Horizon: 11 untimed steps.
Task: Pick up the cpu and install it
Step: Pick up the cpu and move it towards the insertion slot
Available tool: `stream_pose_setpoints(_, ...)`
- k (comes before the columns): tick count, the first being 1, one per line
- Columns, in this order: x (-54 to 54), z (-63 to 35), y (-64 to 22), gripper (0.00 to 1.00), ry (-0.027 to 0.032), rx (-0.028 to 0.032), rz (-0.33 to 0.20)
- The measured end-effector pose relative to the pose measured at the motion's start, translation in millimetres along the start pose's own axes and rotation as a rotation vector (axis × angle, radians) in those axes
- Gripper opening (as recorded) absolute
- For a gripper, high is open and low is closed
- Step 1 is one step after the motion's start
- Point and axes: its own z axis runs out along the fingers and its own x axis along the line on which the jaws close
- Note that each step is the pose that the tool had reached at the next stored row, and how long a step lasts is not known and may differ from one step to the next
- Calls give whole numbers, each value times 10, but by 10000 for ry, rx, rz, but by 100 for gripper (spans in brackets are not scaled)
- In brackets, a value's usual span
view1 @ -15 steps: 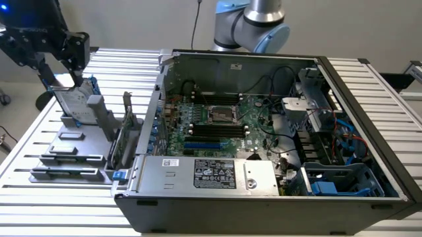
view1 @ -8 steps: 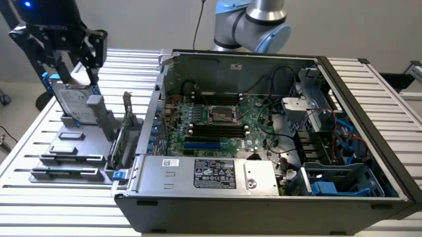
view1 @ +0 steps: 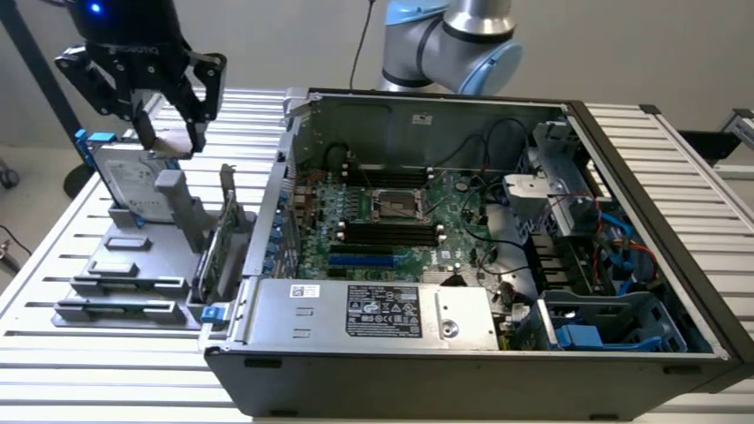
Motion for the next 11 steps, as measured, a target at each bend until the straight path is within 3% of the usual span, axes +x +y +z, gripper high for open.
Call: stream_pose_setpoints(11, -501, -59, -2, 55, 3, -10, 0)
